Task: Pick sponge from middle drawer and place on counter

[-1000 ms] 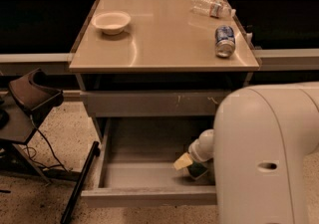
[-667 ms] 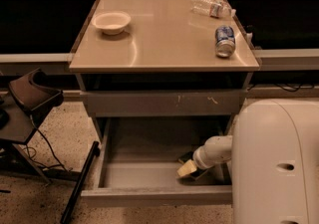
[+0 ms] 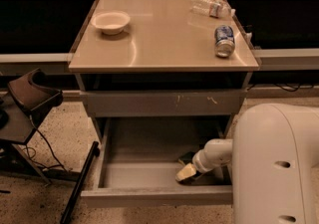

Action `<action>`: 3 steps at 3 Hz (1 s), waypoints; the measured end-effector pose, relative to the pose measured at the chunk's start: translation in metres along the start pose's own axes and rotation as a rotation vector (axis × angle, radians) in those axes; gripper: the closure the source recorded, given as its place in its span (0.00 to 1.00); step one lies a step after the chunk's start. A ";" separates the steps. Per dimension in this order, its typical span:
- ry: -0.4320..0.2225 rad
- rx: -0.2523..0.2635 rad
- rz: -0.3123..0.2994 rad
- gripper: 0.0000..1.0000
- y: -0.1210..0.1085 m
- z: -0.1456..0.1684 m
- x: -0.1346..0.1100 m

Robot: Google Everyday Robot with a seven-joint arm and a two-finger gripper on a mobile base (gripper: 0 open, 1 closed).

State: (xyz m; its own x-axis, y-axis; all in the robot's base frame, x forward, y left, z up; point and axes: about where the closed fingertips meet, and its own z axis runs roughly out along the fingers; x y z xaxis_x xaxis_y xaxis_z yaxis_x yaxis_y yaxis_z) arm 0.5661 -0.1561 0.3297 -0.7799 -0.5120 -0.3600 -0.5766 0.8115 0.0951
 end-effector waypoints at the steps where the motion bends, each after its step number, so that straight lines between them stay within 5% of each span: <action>1: 0.008 -0.009 0.008 0.00 0.001 0.004 0.003; 3: 0.008 -0.009 0.008 0.43 0.001 0.004 0.003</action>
Offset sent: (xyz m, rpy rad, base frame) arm -0.0020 0.0003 -0.0053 0.0046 0.0132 -0.0033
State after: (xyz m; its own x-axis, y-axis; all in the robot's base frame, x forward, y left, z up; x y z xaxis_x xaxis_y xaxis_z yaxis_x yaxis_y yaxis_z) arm 0.5641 -0.1557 0.3250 -0.7863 -0.5078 -0.3520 -0.5727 0.8128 0.1066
